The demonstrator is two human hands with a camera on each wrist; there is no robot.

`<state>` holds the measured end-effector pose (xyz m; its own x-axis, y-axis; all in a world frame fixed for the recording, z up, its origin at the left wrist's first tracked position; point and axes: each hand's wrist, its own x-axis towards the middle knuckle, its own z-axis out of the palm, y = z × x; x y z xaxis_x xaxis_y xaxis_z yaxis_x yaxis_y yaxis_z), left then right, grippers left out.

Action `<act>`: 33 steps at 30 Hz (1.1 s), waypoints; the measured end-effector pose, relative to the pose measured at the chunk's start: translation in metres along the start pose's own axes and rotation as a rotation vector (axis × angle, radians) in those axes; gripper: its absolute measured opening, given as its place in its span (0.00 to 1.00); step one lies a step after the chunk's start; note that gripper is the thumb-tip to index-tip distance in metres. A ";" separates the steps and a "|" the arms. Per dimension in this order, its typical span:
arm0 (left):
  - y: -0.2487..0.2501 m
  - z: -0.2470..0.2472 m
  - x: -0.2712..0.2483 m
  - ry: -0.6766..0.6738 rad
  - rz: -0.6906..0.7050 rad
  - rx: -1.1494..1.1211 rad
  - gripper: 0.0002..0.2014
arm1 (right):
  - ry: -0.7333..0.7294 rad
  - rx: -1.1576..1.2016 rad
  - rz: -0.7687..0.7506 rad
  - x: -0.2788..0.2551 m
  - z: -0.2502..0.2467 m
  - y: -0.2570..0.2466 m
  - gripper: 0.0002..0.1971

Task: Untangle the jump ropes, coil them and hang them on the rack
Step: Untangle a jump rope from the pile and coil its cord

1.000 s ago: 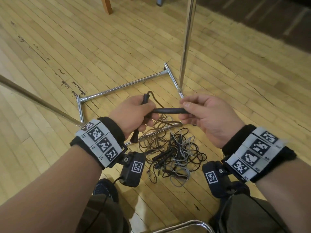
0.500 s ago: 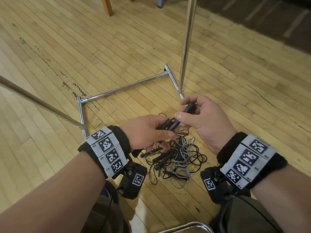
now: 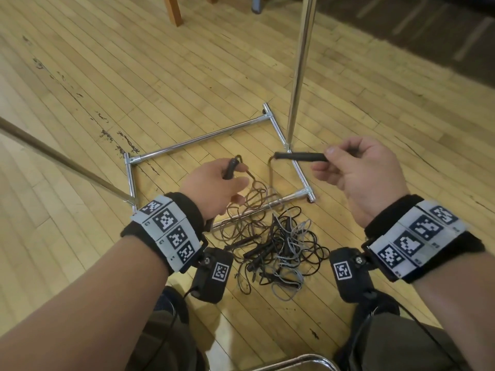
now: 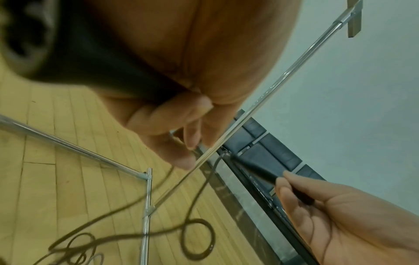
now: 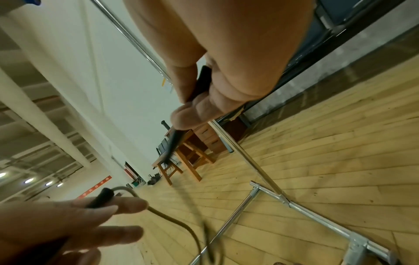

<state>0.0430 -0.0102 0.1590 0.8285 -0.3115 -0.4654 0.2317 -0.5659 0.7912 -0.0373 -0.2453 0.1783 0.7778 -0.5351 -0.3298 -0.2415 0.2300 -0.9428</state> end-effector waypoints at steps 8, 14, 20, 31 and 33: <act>0.012 0.021 -0.004 -0.139 -0.088 -0.544 0.12 | -0.275 0.029 0.207 -0.027 0.025 0.013 0.11; 0.007 0.021 -0.004 -0.244 0.027 -0.248 0.05 | -0.624 -0.338 0.181 -0.043 0.036 0.018 0.10; 0.014 0.014 -0.015 -0.466 0.029 -0.253 0.14 | -0.305 -0.765 -0.112 -0.016 0.016 0.009 0.20; 0.038 0.011 -0.053 -0.436 0.127 -0.097 0.05 | -0.711 -0.895 -0.250 -0.053 0.026 -0.016 0.11; 0.043 0.010 -0.062 -0.342 0.136 -0.109 0.04 | -0.660 -0.910 -0.339 -0.061 0.025 -0.021 0.07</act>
<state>-0.0034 -0.0234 0.2178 0.6420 -0.6253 -0.4437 0.1991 -0.4229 0.8840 -0.0648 -0.1971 0.2198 0.9674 0.1297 -0.2173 -0.0818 -0.6523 -0.7535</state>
